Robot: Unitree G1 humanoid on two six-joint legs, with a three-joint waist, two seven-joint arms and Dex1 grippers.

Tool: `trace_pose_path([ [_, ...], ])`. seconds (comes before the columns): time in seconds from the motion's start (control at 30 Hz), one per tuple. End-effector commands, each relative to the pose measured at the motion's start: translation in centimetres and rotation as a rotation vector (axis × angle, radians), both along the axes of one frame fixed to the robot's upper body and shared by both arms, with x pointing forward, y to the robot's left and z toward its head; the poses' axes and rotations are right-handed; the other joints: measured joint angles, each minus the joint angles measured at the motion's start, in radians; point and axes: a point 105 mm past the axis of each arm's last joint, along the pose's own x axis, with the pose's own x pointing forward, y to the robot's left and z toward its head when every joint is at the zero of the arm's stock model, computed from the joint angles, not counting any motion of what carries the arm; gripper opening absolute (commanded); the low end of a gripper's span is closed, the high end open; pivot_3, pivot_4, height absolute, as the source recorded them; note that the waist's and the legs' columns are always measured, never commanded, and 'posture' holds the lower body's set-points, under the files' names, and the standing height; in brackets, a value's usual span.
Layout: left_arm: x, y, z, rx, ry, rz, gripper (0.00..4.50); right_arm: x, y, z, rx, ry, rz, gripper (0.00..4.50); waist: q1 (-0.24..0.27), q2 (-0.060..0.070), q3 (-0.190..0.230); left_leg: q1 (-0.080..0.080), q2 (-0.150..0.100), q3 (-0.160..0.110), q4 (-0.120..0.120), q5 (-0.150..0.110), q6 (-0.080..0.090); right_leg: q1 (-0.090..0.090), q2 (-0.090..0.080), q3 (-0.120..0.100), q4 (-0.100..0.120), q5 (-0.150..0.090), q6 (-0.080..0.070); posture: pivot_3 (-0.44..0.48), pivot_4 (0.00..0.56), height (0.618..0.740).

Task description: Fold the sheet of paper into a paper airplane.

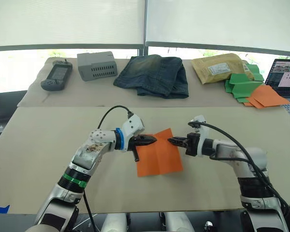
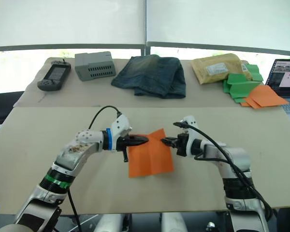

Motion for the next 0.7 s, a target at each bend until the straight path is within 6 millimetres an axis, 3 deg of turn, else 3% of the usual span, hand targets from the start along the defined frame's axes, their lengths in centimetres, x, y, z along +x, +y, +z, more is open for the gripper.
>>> trace_pose_path([
  [0.03,-0.9,0.1,-0.8,0.03,-0.009,-0.041,0.0,0.2,0.0,1.0,0.009,-0.048,0.012,0.03,0.0,0.0,0.0,0.0,0.0,0.0,0.0,0.0,0.0,0.0,0.0,0.0,0.0,0.0,0.0,0.0,0.15,0.722],
  [0.3,-1.2,0.6,-3.9,0.109,0.027,-0.026,0.0,0.0,0.0,0.9,0.007,-0.046,0.015,0.03,0.003,0.0,0.0,0.0,0.0,0.0,0.0,0.0,0.0,0.0,0.0,0.0,0.001,0.0,0.001,0.0,0.15,0.722],
  [0.53,-1.0,0.5,-4.6,0.117,0.035,-0.02,0.0,-0.1,-0.3,0.7,-0.025,-0.084,0.004,0.03,0.005,0.0,0.0,0.0,0.0,0.0,0.0,0.0,0.0,0.001,0.0,0.0,0.0,0.0,0.001,0.0,0.15,0.722],
  [0.63,-1.1,0.4,-4.6,0.115,0.036,-0.026,0.0,-0.2,-0.4,1.0,-0.02,-0.11,0.0,0.84,0.004,0.0,0.0,0.0,0.0,0.0,0.0,0.0,0.0,0.001,-0.001,0.0,0.0,0.0,0.001,0.0,0.15,0.722],
  [0.7,-1.1,0.3,-4.6,0.113,0.04,-0.03,0.0,-0.1,-0.6,1.5,-0.035,-0.162,-0.012,1.61,0.005,0.0,0.0,0.001,0.0,0.0,0.0,0.0,0.0,0.001,-0.001,0.0,0.0,0.0,0.001,0.0,0.15,0.722],
])
